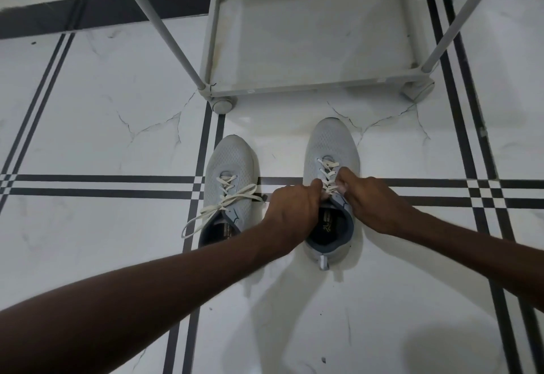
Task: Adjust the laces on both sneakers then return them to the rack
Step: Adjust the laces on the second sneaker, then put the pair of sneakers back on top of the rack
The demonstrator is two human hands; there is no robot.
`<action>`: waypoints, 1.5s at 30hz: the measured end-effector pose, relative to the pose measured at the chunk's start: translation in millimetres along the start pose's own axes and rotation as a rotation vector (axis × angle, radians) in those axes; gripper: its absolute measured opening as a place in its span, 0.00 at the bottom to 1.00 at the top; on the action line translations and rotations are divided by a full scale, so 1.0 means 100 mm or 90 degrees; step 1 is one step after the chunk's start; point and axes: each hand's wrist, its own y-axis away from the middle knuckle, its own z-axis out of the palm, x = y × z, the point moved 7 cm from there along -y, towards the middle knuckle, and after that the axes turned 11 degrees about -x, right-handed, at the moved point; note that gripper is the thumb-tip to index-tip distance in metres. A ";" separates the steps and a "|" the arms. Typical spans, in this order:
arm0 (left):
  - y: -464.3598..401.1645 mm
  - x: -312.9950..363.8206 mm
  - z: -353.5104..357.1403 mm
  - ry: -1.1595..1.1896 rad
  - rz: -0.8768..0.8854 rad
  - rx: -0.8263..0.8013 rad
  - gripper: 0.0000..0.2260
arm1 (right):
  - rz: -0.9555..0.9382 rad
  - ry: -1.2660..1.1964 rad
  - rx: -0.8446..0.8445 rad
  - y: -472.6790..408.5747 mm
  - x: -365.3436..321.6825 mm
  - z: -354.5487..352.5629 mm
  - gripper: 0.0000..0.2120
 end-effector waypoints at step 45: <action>0.85 -1.34 -0.01 0.569 -0.187 -0.154 0.25 | 0.290 -0.289 -0.004 0.37 -0.42 -0.25 0.20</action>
